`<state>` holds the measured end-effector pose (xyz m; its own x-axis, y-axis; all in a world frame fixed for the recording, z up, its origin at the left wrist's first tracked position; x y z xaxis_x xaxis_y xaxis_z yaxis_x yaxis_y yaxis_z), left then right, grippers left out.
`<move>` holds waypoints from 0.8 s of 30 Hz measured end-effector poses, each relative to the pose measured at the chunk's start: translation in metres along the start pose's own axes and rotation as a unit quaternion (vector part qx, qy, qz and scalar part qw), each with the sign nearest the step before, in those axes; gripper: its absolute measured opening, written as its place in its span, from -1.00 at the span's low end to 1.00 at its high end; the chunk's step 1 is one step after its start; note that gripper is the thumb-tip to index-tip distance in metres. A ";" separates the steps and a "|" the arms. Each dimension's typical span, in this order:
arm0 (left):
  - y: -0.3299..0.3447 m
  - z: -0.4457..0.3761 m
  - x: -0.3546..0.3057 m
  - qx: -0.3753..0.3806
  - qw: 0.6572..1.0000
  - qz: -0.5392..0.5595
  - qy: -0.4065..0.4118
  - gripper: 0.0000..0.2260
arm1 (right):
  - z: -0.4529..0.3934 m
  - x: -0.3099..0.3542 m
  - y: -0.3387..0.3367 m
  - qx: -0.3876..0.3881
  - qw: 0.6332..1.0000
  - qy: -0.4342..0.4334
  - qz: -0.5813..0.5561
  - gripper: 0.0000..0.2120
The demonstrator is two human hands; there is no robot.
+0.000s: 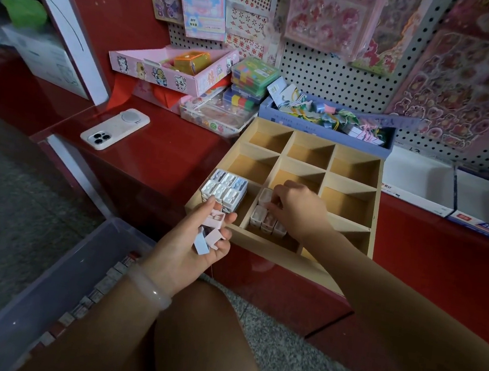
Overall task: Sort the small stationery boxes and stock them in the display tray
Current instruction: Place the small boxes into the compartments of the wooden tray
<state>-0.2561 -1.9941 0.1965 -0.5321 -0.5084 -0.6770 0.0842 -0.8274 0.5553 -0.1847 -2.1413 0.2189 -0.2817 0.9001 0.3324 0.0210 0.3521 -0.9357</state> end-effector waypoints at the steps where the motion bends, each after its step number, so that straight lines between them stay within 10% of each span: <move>1: 0.000 0.000 0.000 0.003 1.000 0.003 -0.002 -0.83 | 0.000 0.000 0.000 0.001 1.000 0.001 -0.001 -0.76; 12: 0.002 -0.006 0.006 0.006 1.000 0.014 -0.016 -0.75 | 0.009 0.028 -0.020 -0.030 0.969 -0.109 -0.219 -0.80; 24: 0.013 0.001 0.021 0.084 0.988 -0.095 -0.089 -0.62 | 0.023 0.064 -0.025 0.199 0.904 -0.205 -0.317 -0.65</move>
<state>-0.2674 -2.0153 0.1902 -0.6657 -0.2859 -0.6893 -0.1639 -0.8451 0.5088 -0.2255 -2.0980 0.2606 -0.4492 0.3501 0.8220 -0.5927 0.5716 -0.5674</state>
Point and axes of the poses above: each hand's wrist, its own z-axis away from the middle knuckle, its own y-axis out of the palm, x = y × z, the point moved 7 cm from there along -z, towards the middle knuckle, and after that the axes turned 8 degrees about -z, right-handed, at the moved point
